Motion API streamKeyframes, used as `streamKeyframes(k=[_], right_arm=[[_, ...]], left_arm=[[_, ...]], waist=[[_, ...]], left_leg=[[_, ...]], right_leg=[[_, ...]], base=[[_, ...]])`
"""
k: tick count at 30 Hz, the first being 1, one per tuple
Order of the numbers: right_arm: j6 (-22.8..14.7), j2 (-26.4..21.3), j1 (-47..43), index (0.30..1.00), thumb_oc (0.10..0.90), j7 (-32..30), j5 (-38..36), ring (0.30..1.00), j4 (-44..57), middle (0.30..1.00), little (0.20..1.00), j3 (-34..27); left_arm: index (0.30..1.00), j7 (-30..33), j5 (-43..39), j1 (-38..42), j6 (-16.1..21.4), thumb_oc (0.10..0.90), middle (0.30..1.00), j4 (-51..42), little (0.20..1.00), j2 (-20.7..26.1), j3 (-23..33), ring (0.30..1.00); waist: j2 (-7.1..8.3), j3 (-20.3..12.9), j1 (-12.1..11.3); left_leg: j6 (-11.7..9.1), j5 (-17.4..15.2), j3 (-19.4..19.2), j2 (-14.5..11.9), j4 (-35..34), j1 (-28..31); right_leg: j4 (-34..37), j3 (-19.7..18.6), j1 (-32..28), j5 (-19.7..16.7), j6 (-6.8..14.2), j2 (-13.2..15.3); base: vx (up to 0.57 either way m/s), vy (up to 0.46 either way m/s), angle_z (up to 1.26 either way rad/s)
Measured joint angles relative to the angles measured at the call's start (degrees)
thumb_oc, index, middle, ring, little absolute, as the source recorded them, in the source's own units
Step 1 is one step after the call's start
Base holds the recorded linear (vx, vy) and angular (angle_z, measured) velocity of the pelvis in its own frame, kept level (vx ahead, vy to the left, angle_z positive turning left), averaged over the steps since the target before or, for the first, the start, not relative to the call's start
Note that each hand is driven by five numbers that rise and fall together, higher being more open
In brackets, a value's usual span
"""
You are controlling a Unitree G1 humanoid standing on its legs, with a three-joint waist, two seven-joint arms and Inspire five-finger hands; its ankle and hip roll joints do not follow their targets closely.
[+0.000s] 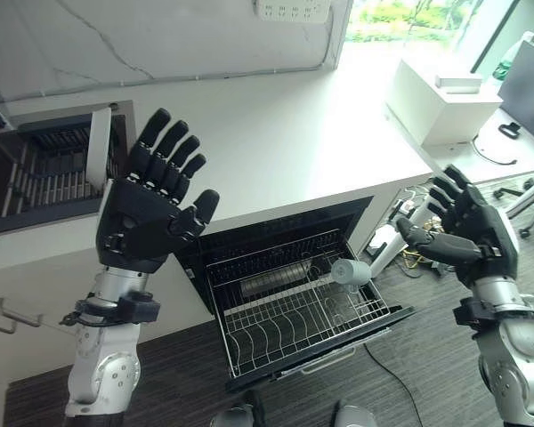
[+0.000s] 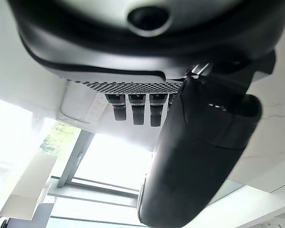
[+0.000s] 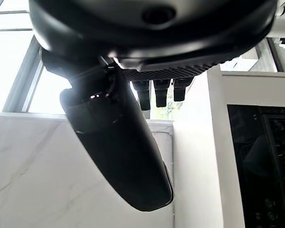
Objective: Place the dishes in the dishwasher.
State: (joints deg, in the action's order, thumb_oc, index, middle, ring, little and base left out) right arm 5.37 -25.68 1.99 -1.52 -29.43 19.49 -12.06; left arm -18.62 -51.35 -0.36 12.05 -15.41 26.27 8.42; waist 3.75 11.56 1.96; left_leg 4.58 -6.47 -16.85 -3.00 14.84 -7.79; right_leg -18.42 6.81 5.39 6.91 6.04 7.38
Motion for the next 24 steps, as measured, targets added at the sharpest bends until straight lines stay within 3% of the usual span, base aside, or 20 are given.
streamKeyframes(k=[1, 3, 8, 18, 24], right_arm=[[0.0, -2.2, -0.3, 0.900, 0.800, -0.5, 0.0, 0.900, 0.0, 0.900, 0.900, 0.0], [0.0, -4.3, -0.7, 0.900, 0.800, -0.4, 0.0, 0.900, -0.1, 0.900, 0.900, 0.0], [0.1, -4.4, -0.9, 0.900, 0.800, -0.6, 0.0, 0.900, 0.0, 0.900, 0.900, 0.0], [0.5, -4.1, -1.6, 0.900, 0.800, -1.9, 0.0, 0.900, 0.0, 0.900, 0.900, 0.3], [0.1, -4.8, -2.0, 0.900, 0.800, 0.1, 0.1, 0.900, -0.1, 0.900, 0.900, 0.6]], left_arm=[[0.900, 0.3, 0.0, 0.7, 0.2, 0.800, 0.900, -0.1, 0.900, -0.4, -1.7, 0.900], [0.900, 0.5, 0.7, -0.8, 1.2, 0.800, 0.900, -1.4, 0.900, -2.2, -1.7, 0.900], [0.900, 1.0, 2.4, -1.6, 1.8, 0.800, 0.900, -1.6, 0.900, -2.8, -1.6, 0.900], [0.900, 2.9, 2.3, -1.4, 1.8, 0.800, 0.900, -1.6, 0.900, -2.4, -1.5, 0.900], [0.900, 2.8, 2.2, -1.8, 2.2, 0.800, 0.900, -1.6, 0.900, -2.6, -1.5, 0.900]], waist=[[0.27, -0.1, -0.2], [-0.85, -0.3, -2.0], [-0.86, -0.4, -3.5], [-3.67, -1.4, -2.1], [-5.53, -1.4, -2.1]], left_leg=[[-0.1, 0.4, 0.7, 1.4, -0.1, 0.1], [-0.7, 0.6, 1.3, 1.4, -0.1, -0.3], [-2.2, 1.8, 3.2, 0.9, -0.8, -1.2], [-3.3, 3.6, 4.5, -0.3, -1.5, -1.1], [-5.0, 3.7, 5.2, -0.7, -1.7, -2.0]], right_leg=[[0.1, 0.5, 0.1, 2.6, -3.8, -2.3], [0.1, 2.2, 0.2, 2.9, -3.9, -2.0], [-0.6, 4.0, 1.1, 3.7, -5.1, -2.6], [-1.7, 5.1, 1.1, 5.0, -6.5, -4.0], [-2.3, 7.4, 1.5, 4.8, -8.0, -3.7]], base=[[-0.02, -0.094, 0.74], [-0.03, -0.110, 0.33], [-0.07, -0.148, 0.16], [-0.06, -0.138, 0.04], [-0.06, 0.042, 0.15]])
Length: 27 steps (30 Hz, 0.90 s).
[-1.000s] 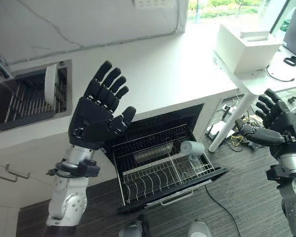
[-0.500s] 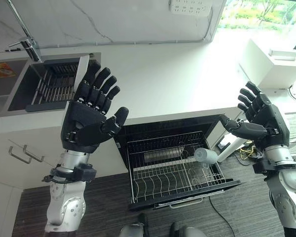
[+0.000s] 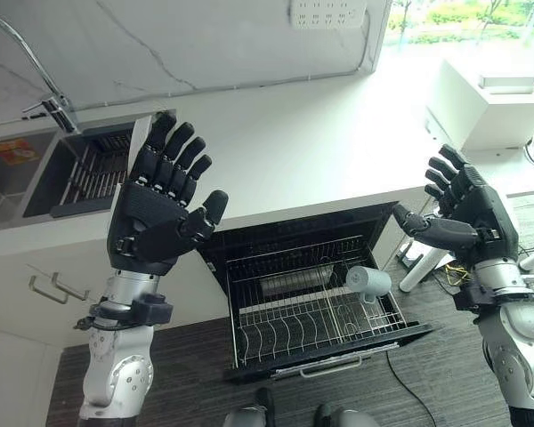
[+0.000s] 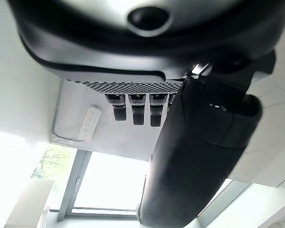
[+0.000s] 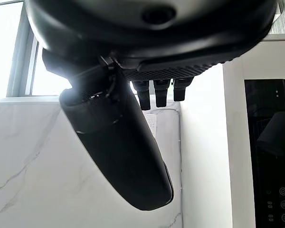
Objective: Place the dishes in the dishwasher.
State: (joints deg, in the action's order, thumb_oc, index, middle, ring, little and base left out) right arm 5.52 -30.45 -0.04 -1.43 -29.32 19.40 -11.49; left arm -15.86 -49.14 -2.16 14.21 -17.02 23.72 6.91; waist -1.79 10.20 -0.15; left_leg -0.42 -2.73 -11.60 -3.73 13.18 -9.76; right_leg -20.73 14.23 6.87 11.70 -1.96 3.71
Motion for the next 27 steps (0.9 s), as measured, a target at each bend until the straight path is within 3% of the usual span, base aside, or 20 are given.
streamKeyframes(k=[2, 6, 9, 10, 13, 15, 18, 20, 21, 22, 23, 24, 25, 26, 27], right_arm=[[0.0, -2.2, 0.2, 0.900, 0.800, 0.4, 0.0, 0.900, -0.2, 0.900, 0.900, -0.1], [-0.7, -4.1, 0.1, 0.900, 0.800, 2.4, -0.1, 0.900, -0.2, 0.900, 0.900, -1.1], [-1.7, -2.5, 0.0, 0.900, 0.800, 2.8, -0.1, 0.900, -1.2, 0.900, 0.900, -0.5], [-2.2, -1.5, 0.1, 0.900, 0.800, 2.8, -0.1, 0.900, -1.5, 0.900, 0.900, -0.7], [-4.7, 0.9, 0.1, 0.900, 0.800, 3.6, 2.1, 0.900, -1.3, 0.900, 0.900, -0.2], [-5.6, 1.1, 0.6, 0.900, 0.800, 4.3, 2.1, 0.900, -1.3, 0.900, 0.900, 0.3], [-6.5, 0.6, 3.4, 0.900, 0.800, 4.3, 2.0, 0.900, -1.3, 0.900, 0.900, -1.6], [-6.5, -1.0, 4.4, 0.900, 0.800, 3.8, 2.0, 0.900, -1.3, 0.900, 0.900, -6.6], [-6.5, -1.0, 4.2, 0.900, 0.800, 3.3, 2.0, 0.900, -1.3, 0.900, 0.900, -7.1], [-6.2, -0.6, 3.8, 0.900, 0.800, 2.6, 1.9, 0.900, -1.2, 0.900, 0.900, -7.1], [-6.1, -1.3, 3.5, 0.900, 0.800, 2.6, 1.9, 0.900, -0.8, 0.900, 0.900, -7.1], [-6.1, -1.6, 2.5, 0.900, 0.800, 2.7, 1.6, 0.900, -1.0, 0.900, 0.900, -6.9], [-5.8, -1.6, 1.8, 0.900, 0.800, 2.7, 1.6, 0.900, -1.1, 0.900, 0.900, -6.9], [-5.7, -1.7, 1.3, 0.900, 0.800, 2.6, 1.6, 0.900, -1.1, 0.900, 0.900, -7.0], [-5.0, -2.2, 0.2, 0.900, 0.800, 2.2, 1.0, 0.900, -0.8, 0.900, 0.900, -7.1]], left_arm=[[0.900, 0.0, 0.0, -0.1, 0.2, 0.800, 0.900, -0.1, 0.900, -0.3, -0.6, 0.900], [0.900, -0.4, 0.1, 1.2, 1.5, 0.800, 0.900, -0.3, 0.900, -2.5, -0.8, 0.900], [0.900, -0.7, 0.1, 2.2, 1.5, 0.800, 0.900, -0.2, 0.900, -2.7, -1.3, 0.900], [0.900, -0.8, 0.1, 2.4, 1.2, 0.800, 0.900, -0.4, 0.900, -2.5, -1.4, 0.900], [0.900, -0.9, -0.1, 2.4, 1.2, 0.800, 0.900, -0.5, 0.900, -1.6, -1.9, 0.900], [0.900, -1.0, 0.2, 2.6, 1.2, 0.800, 0.900, -0.4, 0.900, -1.7, -3.6, 0.900], [0.900, -1.0, 0.0, 2.7, 1.2, 0.800, 0.900, -0.5, 0.900, -1.7, -4.3, 0.900], [0.900, -1.2, -0.1, 1.3, 1.2, 0.800, 0.900, -0.5, 0.900, -2.4, -4.1, 0.900], [0.900, -1.3, -0.1, 1.0, 1.2, 0.800, 0.900, -0.4, 0.900, -2.7, -4.1, 0.900], [0.900, -1.5, -0.1, 1.2, 1.3, 0.800, 0.900, 0.2, 0.900, -2.4, -4.4, 0.900], [0.900, -1.6, -0.1, 1.2, 1.3, 0.800, 0.900, 0.0, 0.900, -2.3, -4.4, 0.900], [0.900, -1.7, -0.1, 1.3, 1.4, 0.800, 0.900, 0.1, 0.900, -2.2, -4.4, 0.900], [0.900, -1.9, -0.2, 1.5, 1.4, 0.800, 0.900, 0.1, 0.900, -2.1, -4.4, 0.900], [0.900, -2.1, -0.2, 1.7, 1.5, 0.800, 0.900, 0.1, 0.900, -2.1, -4.4, 0.900], [0.900, -2.2, -0.2, 2.0, 1.8, 0.800, 0.900, 0.4, 0.900, -2.1, -4.5, 0.900]], waist=[[-0.45, -0.1, 0.2], [0.98, 0.3, 0.1], [2.38, 1.0, 0.6], [2.56, 0.8, 1.6], [2.53, 0.4, 2.8], [2.63, 0.2, 3.5], [2.72, -0.7, 4.5], [2.04, -1.2, 4.6], [2.58, -1.1, 4.5], [3.96, -1.1, 4.8], [4.43, -1.2, 4.6], [4.20, -1.3, 4.8], [4.17, -1.3, 4.9], [4.15, -1.3, 5.1], [4.10, -1.3, 4.9]], left_leg=[[0.6, -0.7, -1.7, -0.1, 1.3, 1.0], [1.1, 1.3, -2.5, 2.4, -2.4, 2.9], [2.7, -0.5, -2.5, 2.7, -0.8, 2.8], [4.6, -0.1, -2.3, 4.8, -2.5, 3.8], [3.8, -0.6, -1.8, 4.5, -2.2, 2.7], [3.6, -0.7, -2.2, 4.0, -2.5, 2.4], [3.4, -0.9, -2.2, 3.6, -2.5, 1.9], [3.5, -0.6, -2.3, 3.8, -3.0, 2.5], [2.8, -0.6, -1.7, 3.4, -2.7, 2.7], [-2.7, -4.8, -1.1, 1.4, 4.7, 0.0], [-3.2, -5.7, -1.1, -3.9, 8.6, -1.0], [-5.3, -5.4, 0.3, -10.0, 9.4, -1.5], [-7.6, -4.5, 1.4, -14.1, 8.7, -1.2], [-8.4, -4.1, 2.3, -16.4, 7.4, -1.0], [-8.8, -3.8, 3.9, -16.9, 6.0, -1.0]], right_leg=[[-1.0, 0.3, 0.0, 0.5, 0.1, 0.7], [-4.8, -1.5, 1.9, 1.4, 1.4, 3.3], [-4.9, -1.6, 1.4, 1.4, 2.0, 3.7], [-1.4, -2.8, -0.6, -0.5, 4.6, 4.1], [-1.2, -3.1, 0.6, -0.5, 4.6, 3.7], [-1.3, -5.3, 0.5, -0.4, 4.4, 2.6], [-0.6, -5.4, 0.3, -0.4, 4.2, 2.0], [-1.0, -5.6, 0.1, -0.2, 4.1, 2.6], [-1.1, -6.4, 0.1, -0.6, 3.5, 3.9], [-0.6, -6.0, 0.0, -0.8, 3.8, 4.9], [-0.2, -5.9, 0.1, -0.8, 3.8, 4.8], [-0.4, -5.7, 0.1, -1.0, 4.1, 4.5], [-0.9, -5.6, 0.2, -1.1, 4.5, 4.6], [-1.0, -5.7, 0.4, -1.3, 5.3, 5.1], [-1.4, -6.1, 1.1, -1.5, 6.3, 6.6]], base=[[-0.10, 0.086, 0.14], [-0.12, 0.195, -0.05], [-0.09, 0.202, 0.03], [-0.09, 0.037, 0.05], [-0.03, -0.107, 0.05], [0.05, -0.087, -0.05], [0.08, 0.032, -0.03], [0.04, 0.326, -0.02], [-0.02, 0.415, 0.16], [-0.05, 0.343, 0.20], [-0.06, 0.469, 0.22], [-0.08, 0.690, 0.11], [-0.07, 0.711, 0.11], [-0.09, 0.758, 0.07], [-0.09, 0.669, 0.04]])
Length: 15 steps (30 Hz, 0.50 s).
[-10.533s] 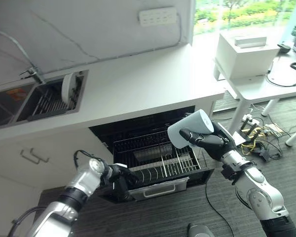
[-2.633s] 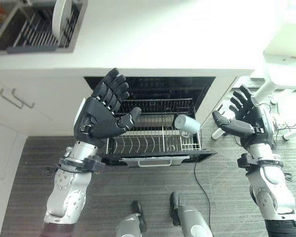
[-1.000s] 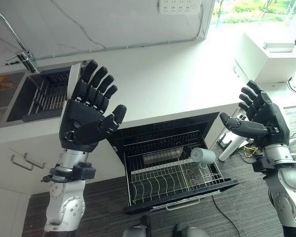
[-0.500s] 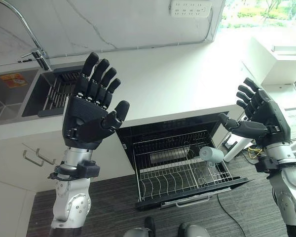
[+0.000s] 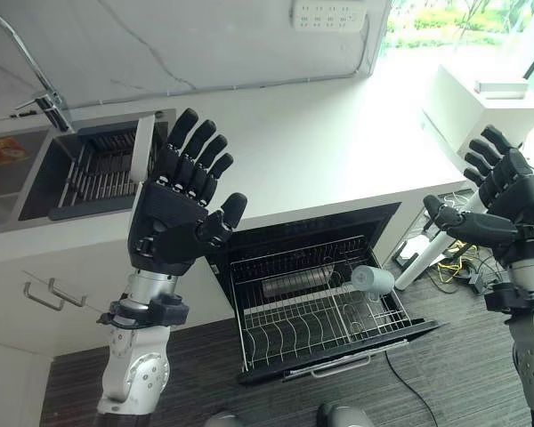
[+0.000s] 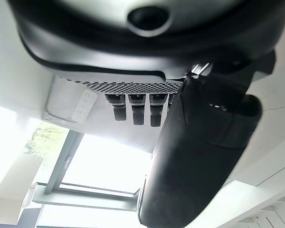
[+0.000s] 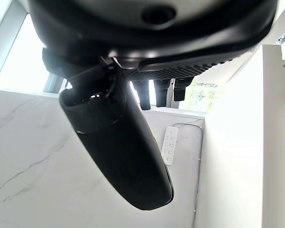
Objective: Place the dishes in the dishwasher.
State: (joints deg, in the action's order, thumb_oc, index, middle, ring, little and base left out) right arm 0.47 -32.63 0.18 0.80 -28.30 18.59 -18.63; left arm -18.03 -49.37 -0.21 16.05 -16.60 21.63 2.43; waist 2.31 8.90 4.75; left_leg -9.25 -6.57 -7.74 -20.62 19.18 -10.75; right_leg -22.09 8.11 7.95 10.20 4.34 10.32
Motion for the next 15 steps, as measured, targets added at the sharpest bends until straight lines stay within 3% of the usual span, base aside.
streamKeyframes(k=[2, 3, 4, 6, 7, 8, 9, 10, 11, 12, 13, 14, 15], right_arm=[[0.9, -1.6, -3.4, 0.900, 0.800, -0.6, -0.3, 0.900, 0.9, 0.900, 0.900, -0.2], [0.9, -0.9, -4.6, 0.900, 0.800, -1.4, -1.1, 0.900, 1.4, 0.900, 0.900, -0.3], [1.1, 1.0, -2.1, 0.900, 0.800, -1.4, -1.1, 0.900, 2.4, 0.900, 0.900, -0.3], [1.2, 4.0, 3.9, 0.900, 0.800, -1.4, -1.1, 0.900, 6.0, 0.900, 0.900, -1.1], [1.2, 5.8, 5.4, 0.900, 0.800, -0.9, -1.0, 0.900, 6.2, 0.900, 0.900, 0.4], [1.6, 6.3, 4.9, 0.900, 0.800, -0.4, -1.0, 0.900, 5.8, 0.900, 0.900, 3.2], [1.6, 6.5, 4.6, 0.900, 0.800, -0.4, -0.6, 0.900, 5.8, 0.900, 0.900, 6.2], [1.5, 6.2, 4.4, 0.900, 0.800, -0.7, 0.7, 0.900, 6.0, 0.900, 0.900, 7.8], [1.2, 5.2, 4.4, 0.900, 0.800, -1.2, 1.2, 0.900, 6.1, 0.900, 0.900, 8.6], [0.9, 5.4, 4.1, 0.900, 0.800, -1.6, 1.2, 0.900, 6.0, 0.900, 0.900, 8.6], [-0.3, 3.1, 3.6, 0.900, 0.800, -1.9, 1.1, 0.900, 6.0, 0.900, 0.900, 8.3], [-0.9, 1.6, 3.5, 0.900, 0.800, -2.0, 1.1, 0.900, 5.8, 0.900, 0.900, 8.0], [-1.0, 0.7, 3.4, 0.900, 0.800, -2.0, 1.1, 0.900, 5.9, 0.900, 0.900, 7.9]], left_arm=[[0.900, -0.3, 0.0, 0.3, 0.6, 0.800, 0.900, 0.1, 0.900, -0.1, 0.0, 0.900], [0.900, -0.6, -0.1, 1.9, 0.5, 0.800, 0.900, 0.4, 0.900, 0.2, 0.1, 0.900], [0.900, -1.3, -2.3, 2.8, 0.4, 0.800, 0.900, 0.4, 0.900, 0.0, 0.8, 0.900], [0.900, -1.7, -2.1, 3.2, -0.8, 0.800, 0.900, 0.3, 0.900, -0.2, 1.3, 0.900], [0.900, -1.6, -2.2, 2.8, -1.1, 0.800, 0.900, 0.4, 0.900, -0.2, 2.3, 0.900], [0.900, -1.5, -2.2, 2.1, -1.1, 0.800, 0.900, 0.5, 0.900, -0.1, 4.0, 0.900], [0.900, -1.2, -2.2, 2.3, -1.8, 0.800, 0.900, 0.5, 0.900, -0.1, 5.5, 0.900], [0.900, -1.0, -2.1, 3.4, -2.5, 0.800, 0.900, 0.5, 0.900, 0.0, 5.5, 0.900], [0.900, -1.0, -2.1, 5.3, -2.6, 0.800, 0.900, 0.5, 0.900, 0.4, 4.3, 0.900], [0.900, -1.1, -2.0, 6.7, -2.6, 0.800, 0.900, 0.8, 0.900, 1.3, 3.7, 0.900], [0.900, -0.4, -2.0, 7.4, -2.2, 0.800, 0.900, 0.2, 0.900, 2.9, 2.6, 0.900], [0.900, -0.2, -1.8, 6.5, -1.8, 0.800, 0.900, -0.1, 0.900, 1.7, 2.1, 0.900], [0.900, 0.2, -1.2, 5.0, -2.1, 0.800, 0.900, -0.2, 0.900, 1.9, 1.7, 0.900]], waist=[[-1.66, 0.0, -0.3], [-1.98, 0.5, 0.0], [-0.37, 0.7, -0.2], [-0.02, 1.2, -1.0], [0.37, 1.4, -1.9], [0.57, 1.5, -3.4], [0.25, 1.8, -3.5], [-0.18, 2.1, -2.9], [-0.33, 2.4, -1.7], [1.66, 2.5, -0.3], [1.62, 2.0, -0.1], [0.54, 3.1, -0.4], [-1.63, 3.1, -0.4]], left_leg=[[-0.2, 0.3, 0.8, 2.2, -2.6, -0.1], [-1.7, 0.9, -0.6, 5.7, 0.0, -0.7], [4.2, -4.8, -3.0, 11.0, 9.9, -5.5], [9.4, -5.4, -4.3, 16.2, 10.8, -6.0], [12.2, -4.8, -6.4, 17.8, 8.8, -5.0], [14.0, -4.5, -8.5, 18.2, 7.1, -4.1], [15.2, -3.2, -9.0, 18.7, 5.0, -3.4], [15.2, -1.6, -8.1, 19.9, 2.0, -2.8], [11.8, -0.5, -7.1, 21.6, -3.4, -1.9], [12.0, -3.3, -7.5, 22.9, 3.2, -3.3], [14.0, -10.7, -2.3, 20.9, 10.9, -2.2], [15.7, -10.5, -3.1, 22.1, 11.0, -2.0], [15.7, -8.2, -3.2, 22.5, 7.1, -1.3]], right_leg=[[-0.2, -2.1, 2.1, -1.9, 4.0, 3.7], [-0.1, -3.1, 2.7, -3.4, 7.0, 8.2], [1.2, -3.0, 2.5, -8.4, 7.5, 14.2], [1.5, -2.0, 4.3, -18.6, 4.7, 19.3], [0.9, 1.3, 7.0, -18.7, 5.3, 20.2], [2.2, 5.1, 8.4, -18.4, 5.7, 18.7], [1.3, 6.6, 8.9, -15.3, 5.4, 14.7], [0.1, 5.6, 8.9, -11.9, 5.2, 9.9], [0.3, 2.6, 8.6, -9.4, 3.3, 3.4], [1.3, -0.6, 8.1, -7.1, 2.1, 2.2], [-1.0, -3.2, 8.0, -5.0, 4.3, 0.6], [-3.3, -4.4, 8.5, -4.8, 4.0, 1.1], [-4.7, -2.5, 10.1, -3.6, 1.9, -0.2]], base=[[-0.10, 0.844, -0.02], [-0.12, 1.275, 0.21], [-0.11, 1.196, 0.30], [-0.11, 0.656, 0.16], [-0.13, 0.447, -0.50], [-0.10, 0.299, -0.77], [-0.05, 0.271, -0.46], [-0.04, 0.243, 0.38], [-0.04, 0.313, 0.98], [-0.05, 0.244, 1.08], [0.00, 0.200, 0.69], [0.02, 0.119, 0.23], [0.02, 0.076, -0.16]])
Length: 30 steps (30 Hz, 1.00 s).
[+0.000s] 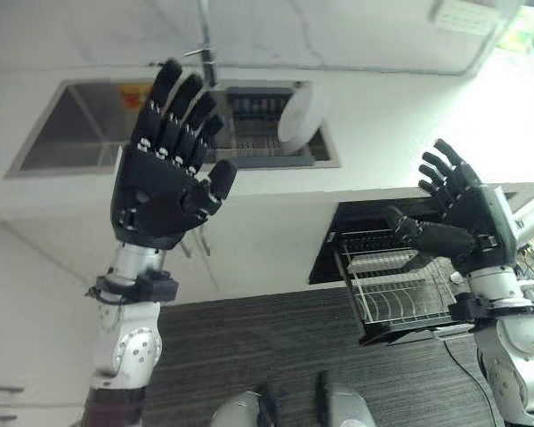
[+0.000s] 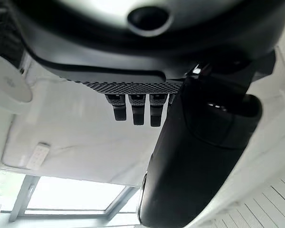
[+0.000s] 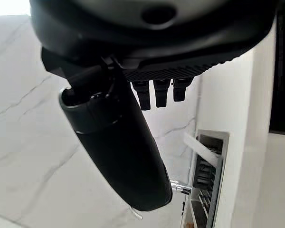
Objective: Place the dishes in the dishwasher.
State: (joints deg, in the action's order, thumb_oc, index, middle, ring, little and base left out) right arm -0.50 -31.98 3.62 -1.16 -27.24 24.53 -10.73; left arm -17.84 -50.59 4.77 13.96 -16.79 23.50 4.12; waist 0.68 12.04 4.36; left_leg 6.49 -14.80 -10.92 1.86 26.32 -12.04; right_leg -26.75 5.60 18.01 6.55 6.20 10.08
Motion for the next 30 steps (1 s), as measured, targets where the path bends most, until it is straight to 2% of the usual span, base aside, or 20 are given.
streamKeyframes(k=[1, 2, 3, 4, 5, 8, 9, 14, 19, 28, 30], right_arm=[[0.1, 0.1, 0.0, 0.900, 0.800, 0.0, 0.0, 0.900, -0.1, 0.900, 0.900, 0.2], [0.1, 0.5, -0.1, 0.900, 0.800, -0.1, 0.0, 0.900, -0.5, 0.900, 0.900, 0.8], [0.0, 1.7, -0.5, 0.900, 0.800, -0.1, -0.1, 0.900, -1.3, 0.900, 0.900, 0.8], [-0.4, 0.5, -2.4, 0.900, 0.800, -0.4, -0.4, 0.900, -2.0, 0.900, 0.900, 0.0], [-0.3, 1.3, -3.4, 0.900, 0.800, -0.7, -0.5, 0.900, -2.7, 0.900, 0.900, 0.1], [-0.3, 1.9, -3.5, 0.900, 0.800, -0.8, -0.5, 0.900, -2.3, 0.900, 0.900, -0.2], [-0.3, 2.6, -3.5, 0.900, 0.800, -0.9, -0.5, 0.900, -2.3, 0.900, 0.900, 0.0], [-0.2, 2.6, -3.7, 0.900, 0.800, -0.8, -0.5, 0.900, -2.3, 0.900, 0.900, 0.9], [-0.2, 2.5, -3.7, 0.900, 0.800, -0.6, -0.5, 0.900, -2.4, 0.900, 0.900, 0.9], [-0.2, 2.6, -3.7, 0.900, 0.800, 0.1, -1.0, 0.900, -2.5, 0.900, 0.900, 1.0], [-0.2, 2.2, -3.5, 0.900, 0.800, 0.4, -1.0, 0.900, -2.6, 0.900, 0.900, 0.9]], left_arm=[[0.900, 0.5, 1.1, -1.2, -0.1, 0.800, 0.900, 0.0, 0.900, 0.0, 0.1, 0.900], [0.900, 1.6, 2.2, -1.7, -0.4, 0.800, 0.900, 0.5, 0.900, 0.6, -0.1, 0.900], [0.900, 2.3, 3.5, -1.0, -0.7, 0.800, 0.900, 1.0, 0.900, 3.8, -0.6, 0.900], [0.900, 2.4, 4.3, -1.5, -0.7, 0.800, 0.900, 0.6, 0.900, 4.6, -0.8, 0.900], [0.900, 2.5, 4.5, -2.2, -1.0, 0.800, 0.900, 1.1, 0.900, 3.5, -1.1, 0.900], [0.900, 2.2, 6.4, -2.7, -1.1, 0.800, 0.900, 0.3, 0.900, 4.5, -1.1, 0.900], [0.900, 2.2, 6.9, -2.8, -0.9, 0.800, 0.900, -0.1, 0.900, 4.6, -1.0, 0.900], [0.900, 2.6, 11.0, -0.1, 0.2, 0.800, 0.900, -2.0, 0.900, 5.6, -0.6, 0.900], [0.900, 3.7, 12.5, 0.1, 0.2, 0.800, 0.900, -2.0, 0.900, 5.2, -0.6, 0.900], [0.900, 3.3, 13.1, -1.0, 0.2, 0.800, 0.900, -2.0, 0.900, 4.7, -2.0, 0.900], [0.900, 2.7, 12.7, -1.5, 0.2, 0.800, 0.900, -2.0, 0.900, 4.3, -2.3, 0.900]], waist=[[-0.77, -0.1, -0.6], [0.65, -0.1, -1.3], [6.05, -0.2, -0.4], [3.38, -0.6, -1.3], [2.67, -0.2, -2.4], [1.60, -0.5, -1.2], [1.01, -0.7, -1.6], [0.80, -1.2, -1.0], [0.06, -1.7, -0.2], [-0.49, -2.0, 0.4], [-0.65, -2.1, 0.4]], left_leg=[[-4.6, 2.8, -0.8, 0.4, -5.4, 1.6], [-11.1, 6.5, -0.4, 1.6, -5.4, 1.3], [-7.2, 4.1, 0.1, 3.0, 3.1, -2.6], [-5.0, 1.5, 2.3, -4.7, 0.4, -1.8], [-4.0, 2.2, 1.9, -3.1, 0.0, -0.9], [-2.2, 4.9, 1.4, 0.3, -6.0, 1.3], [-2.0, 5.0, 0.8, 0.6, -6.8, 2.0], [-1.0, 5.7, -0.8, 1.2, -9.0, 4.2], [-1.6, 6.0, -1.2, -0.5, -10.2, 5.5], [-5.6, 8.1, -1.5, -3.7, -13.8, 8.1], [-7.1, 9.0, -1.7, -4.0, -14.7, 9.1]], right_leg=[[-0.2, 2.4, 0.1, 0.3, -2.5, -2.7], [0.5, 3.6, -1.3, -0.5, -6.2, -4.0], [3.4, 2.1, -4.8, -2.0, -7.2, 0.0], [3.6, 2.5, -5.5, 1.3, -1.0, -2.0], [2.8, 2.1, -4.5, 2.2, -0.1, -1.6], [6.7, 1.3, -6.0, 1.2, -1.1, -1.1], [7.3, 1.2, -6.3, 1.2, -1.2, -0.8], [7.4, 0.8, -7.5, 1.0, -1.7, -1.7], [8.1, 1.0, -8.6, 0.8, -2.6, -3.7], [7.7, 1.1, -9.0, 2.0, -6.0, -7.3], [6.4, 1.1, -8.9, 3.4, -7.1, -7.6]], base=[[0.02, 0.041, -0.23], [0.01, -0.013, 0.10], [0.02, -0.041, -0.03], [0.02, -0.061, -0.17], [0.02, -0.069, -0.48], [0.03, -0.070, 0.05], [0.06, -0.106, -0.12], [0.06, -0.122, -0.18], [0.05, -0.155, -0.09], [0.05, -0.161, -0.06], [0.08, -0.109, -0.02]])
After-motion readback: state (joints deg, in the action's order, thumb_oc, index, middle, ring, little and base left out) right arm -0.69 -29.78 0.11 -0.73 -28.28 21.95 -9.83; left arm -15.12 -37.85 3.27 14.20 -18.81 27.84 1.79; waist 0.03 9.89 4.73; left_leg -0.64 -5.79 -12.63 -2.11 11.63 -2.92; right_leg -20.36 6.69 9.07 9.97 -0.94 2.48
